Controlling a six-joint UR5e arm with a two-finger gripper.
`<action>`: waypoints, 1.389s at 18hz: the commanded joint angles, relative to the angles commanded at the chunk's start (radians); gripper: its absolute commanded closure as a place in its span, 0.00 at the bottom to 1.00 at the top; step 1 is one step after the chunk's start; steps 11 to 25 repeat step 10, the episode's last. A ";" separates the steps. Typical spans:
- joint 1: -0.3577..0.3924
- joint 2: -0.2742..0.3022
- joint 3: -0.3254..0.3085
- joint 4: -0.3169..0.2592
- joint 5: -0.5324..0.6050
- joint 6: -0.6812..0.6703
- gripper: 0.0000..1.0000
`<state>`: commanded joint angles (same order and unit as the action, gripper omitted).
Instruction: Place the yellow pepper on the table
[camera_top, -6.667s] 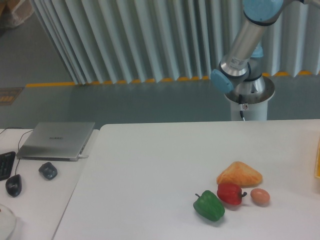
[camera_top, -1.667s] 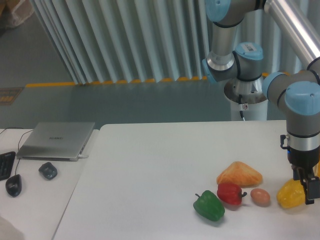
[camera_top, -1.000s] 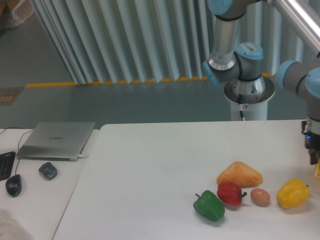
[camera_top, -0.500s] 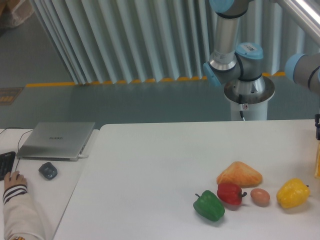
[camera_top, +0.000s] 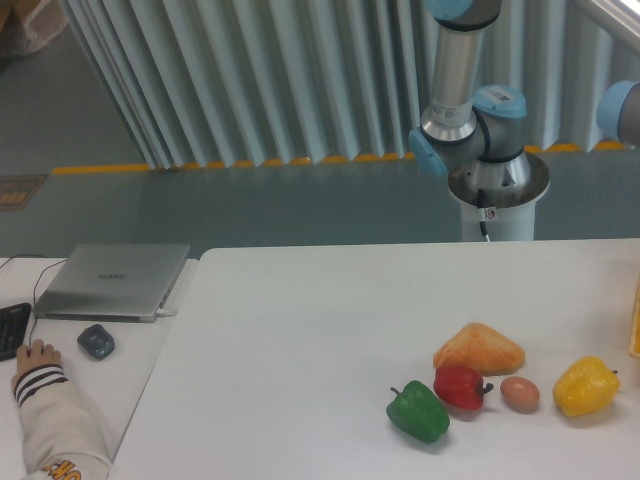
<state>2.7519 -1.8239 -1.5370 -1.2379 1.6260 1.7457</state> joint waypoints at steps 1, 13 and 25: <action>0.005 0.000 0.000 -0.002 0.002 0.002 0.00; 0.106 0.034 0.000 -0.049 -0.001 0.037 0.00; 0.106 0.034 0.000 -0.049 -0.001 0.037 0.00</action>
